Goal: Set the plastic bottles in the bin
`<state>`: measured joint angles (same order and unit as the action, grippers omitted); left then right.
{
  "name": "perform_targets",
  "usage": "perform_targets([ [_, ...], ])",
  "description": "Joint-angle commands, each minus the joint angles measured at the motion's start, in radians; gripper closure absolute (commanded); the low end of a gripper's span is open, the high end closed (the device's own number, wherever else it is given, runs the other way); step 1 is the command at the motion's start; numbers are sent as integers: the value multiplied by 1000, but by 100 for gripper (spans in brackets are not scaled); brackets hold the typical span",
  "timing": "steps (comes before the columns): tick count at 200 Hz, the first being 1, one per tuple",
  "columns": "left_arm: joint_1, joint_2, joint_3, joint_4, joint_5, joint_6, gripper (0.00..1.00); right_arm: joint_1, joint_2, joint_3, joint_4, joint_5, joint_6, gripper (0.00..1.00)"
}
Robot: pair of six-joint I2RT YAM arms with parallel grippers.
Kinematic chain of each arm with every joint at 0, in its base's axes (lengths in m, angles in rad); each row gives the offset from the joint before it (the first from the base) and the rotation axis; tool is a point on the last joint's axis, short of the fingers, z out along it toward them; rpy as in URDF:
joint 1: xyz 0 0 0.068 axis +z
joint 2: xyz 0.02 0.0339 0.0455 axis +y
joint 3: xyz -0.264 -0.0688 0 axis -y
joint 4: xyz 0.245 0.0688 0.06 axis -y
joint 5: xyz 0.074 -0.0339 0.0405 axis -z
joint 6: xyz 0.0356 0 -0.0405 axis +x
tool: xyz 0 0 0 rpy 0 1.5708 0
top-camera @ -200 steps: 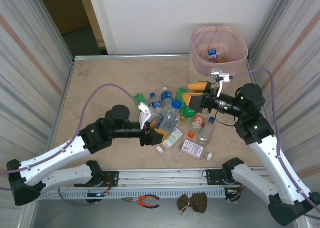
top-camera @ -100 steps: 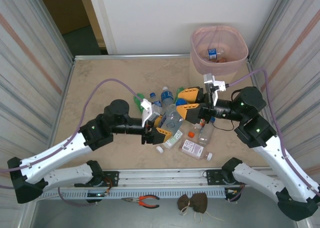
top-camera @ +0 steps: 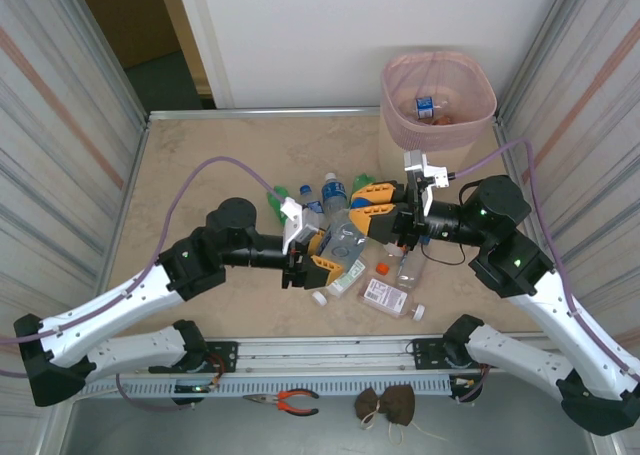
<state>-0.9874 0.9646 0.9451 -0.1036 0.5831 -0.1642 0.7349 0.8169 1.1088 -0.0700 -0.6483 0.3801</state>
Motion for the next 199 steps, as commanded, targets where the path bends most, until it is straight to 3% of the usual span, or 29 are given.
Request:
perform_targets([
  [1, 5, -28, 12, 20, -37, 22, 35, 18, 3, 42, -10, 9, -9, 78],
  [31, 10, -91, -16, -4, -132, 31, 17, 18, 10, 68, -62, 105, -40, 79],
  [81, 31, -209, -74, -74, -287, 40, 11, -41, 78, 210, -218, 298, -181, 79],
  [141, 90, -260, -113, -102, -255, 28, 10, -452, 268, 399, -272, 304, -121, 82],
  [199, 95, -253, -120, -117, -252, 25, 12, -681, 506, 648, -301, 329, -147, 88],
])
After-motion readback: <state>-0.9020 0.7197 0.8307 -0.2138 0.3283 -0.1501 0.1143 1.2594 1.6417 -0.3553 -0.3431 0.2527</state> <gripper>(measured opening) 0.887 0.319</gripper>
